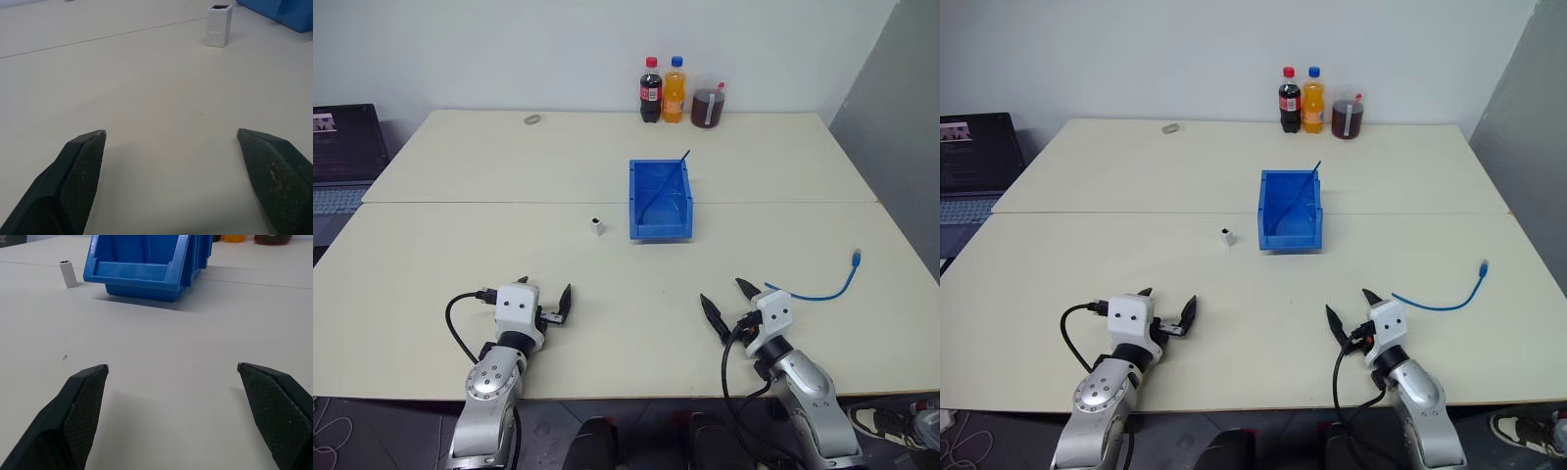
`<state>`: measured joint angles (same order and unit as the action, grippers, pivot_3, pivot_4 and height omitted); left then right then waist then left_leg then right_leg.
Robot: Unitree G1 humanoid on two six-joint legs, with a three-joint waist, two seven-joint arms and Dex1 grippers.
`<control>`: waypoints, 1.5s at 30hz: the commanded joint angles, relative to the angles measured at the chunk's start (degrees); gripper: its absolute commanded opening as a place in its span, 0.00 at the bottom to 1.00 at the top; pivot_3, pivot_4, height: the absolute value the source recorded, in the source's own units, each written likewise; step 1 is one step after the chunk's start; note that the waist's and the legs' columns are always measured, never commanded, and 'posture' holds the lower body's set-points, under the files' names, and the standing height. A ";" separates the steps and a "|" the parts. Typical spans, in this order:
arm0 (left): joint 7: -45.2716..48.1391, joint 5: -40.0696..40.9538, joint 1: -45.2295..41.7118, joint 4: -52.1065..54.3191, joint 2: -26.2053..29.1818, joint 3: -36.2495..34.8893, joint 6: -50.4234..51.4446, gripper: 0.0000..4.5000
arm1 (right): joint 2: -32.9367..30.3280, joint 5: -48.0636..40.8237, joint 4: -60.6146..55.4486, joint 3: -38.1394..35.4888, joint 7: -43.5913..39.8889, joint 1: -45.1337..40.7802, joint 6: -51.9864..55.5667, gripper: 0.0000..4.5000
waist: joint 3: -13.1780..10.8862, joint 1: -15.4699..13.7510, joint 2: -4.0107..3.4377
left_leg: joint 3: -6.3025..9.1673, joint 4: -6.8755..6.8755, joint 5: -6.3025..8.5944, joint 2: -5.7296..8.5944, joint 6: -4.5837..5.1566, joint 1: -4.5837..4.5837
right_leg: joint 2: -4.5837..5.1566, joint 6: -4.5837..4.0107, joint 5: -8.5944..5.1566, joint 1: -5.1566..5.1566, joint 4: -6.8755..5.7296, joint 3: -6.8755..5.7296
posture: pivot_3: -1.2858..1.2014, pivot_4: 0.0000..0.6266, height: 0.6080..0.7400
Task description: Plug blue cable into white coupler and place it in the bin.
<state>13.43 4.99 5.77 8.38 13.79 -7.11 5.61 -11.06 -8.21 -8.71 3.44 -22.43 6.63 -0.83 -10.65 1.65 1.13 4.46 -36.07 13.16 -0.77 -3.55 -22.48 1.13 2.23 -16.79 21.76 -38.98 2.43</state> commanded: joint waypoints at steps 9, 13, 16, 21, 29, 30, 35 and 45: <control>0.30 -0.95 1.75 1.63 0.39 1.15 -0.69 1.00 | -0.55 -0.33 -0.71 -0.66 -0.24 -0.57 -0.89 1.00 | 0.00 0.00 0.00 | 0.00 0.00 0.00 0.00 0.00 0.01 | 0.00 0.01 -0.01 0.00 0.00 0.01 | 0.52 0.24 1.00; 0.74 -0.40 2.12 1.74 0.59 0.52 -2.00 1.00 | -0.60 -0.31 -0.64 -0.50 -0.40 -0.62 -0.89 1.00 | 0.00 0.00 0.00 | 0.00 0.00 0.00 -0.01 0.00 0.01 | 0.00 0.00 -0.01 0.00 0.00 0.01 | 0.52 0.24 1.00; 0.73 0.02 2.05 1.78 0.53 0.01 -1.83 1.00 | -0.66 -0.32 -0.66 -0.52 -0.44 -0.62 -0.89 1.00 | 0.00 0.00 0.00 | 0.00 0.00 0.00 -0.01 0.00 0.00 | 0.00 0.01 -0.01 0.00 0.00 0.00 | 0.52 0.24 1.00; 1.22 0.19 2.04 1.64 0.66 -0.11 -2.37 1.00 | -0.70 -0.10 -0.61 -0.50 -0.28 -0.75 -0.91 1.00 | 0.00 0.00 0.00 | 0.00 0.00 0.00 -0.01 0.00 0.00 | 0.00 0.02 -0.02 0.01 0.00 0.00 | 0.52 0.24 1.00; 5.74 4.00 2.58 1.98 1.53 -0.31 -1.69 1.00 | -0.68 0.14 -0.75 -0.67 0.06 -0.66 -1.11 1.00 | 0.00 0.01 0.00 | 0.00 0.00 0.00 -0.01 0.00 0.00 | 0.00 0.02 -0.02 0.01 0.00 0.00 | 0.52 0.24 1.00; 6.50 4.75 2.50 1.96 1.62 -0.35 -1.55 1.00 | -0.66 0.16 -0.80 -0.70 0.13 -0.62 -1.12 1.00 | 0.00 0.01 0.00 | 0.00 0.00 0.00 -0.01 0.00 0.00 | 0.00 0.02 -0.02 0.01 0.00 0.00 | 0.52 0.24 1.00; 10.18 7.51 2.64 3.18 2.35 0.50 -0.97 1.00 | -0.72 0.24 -1.44 -0.89 0.46 -0.08 -1.10 1.00 | 0.00 0.01 0.00 | 0.00 0.00 0.00 -0.01 0.00 0.00 | 0.00 0.02 -0.02 0.01 0.00 0.00 | 0.52 0.24 1.00; 19.03 11.24 -9.27 10.17 4.67 10.44 8.26 1.00 | -4.27 -0.77 -13.15 -6.19 2.11 3.31 1.22 1.00 | 0.00 -0.48 0.00 | 0.06 -0.02 0.00 0.02 0.00 -0.07 | 0.00 0.22 -0.13 0.02 0.00 -0.06 | 0.52 0.24 1.00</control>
<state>30.27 15.17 0.35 14.66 17.75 1.73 12.45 -14.65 -7.95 -16.30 0.57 -21.61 8.93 -0.21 -10.65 1.16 1.13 4.57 -36.11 13.15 -0.75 -3.55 -22.58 1.11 2.48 -16.91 21.78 -38.99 2.31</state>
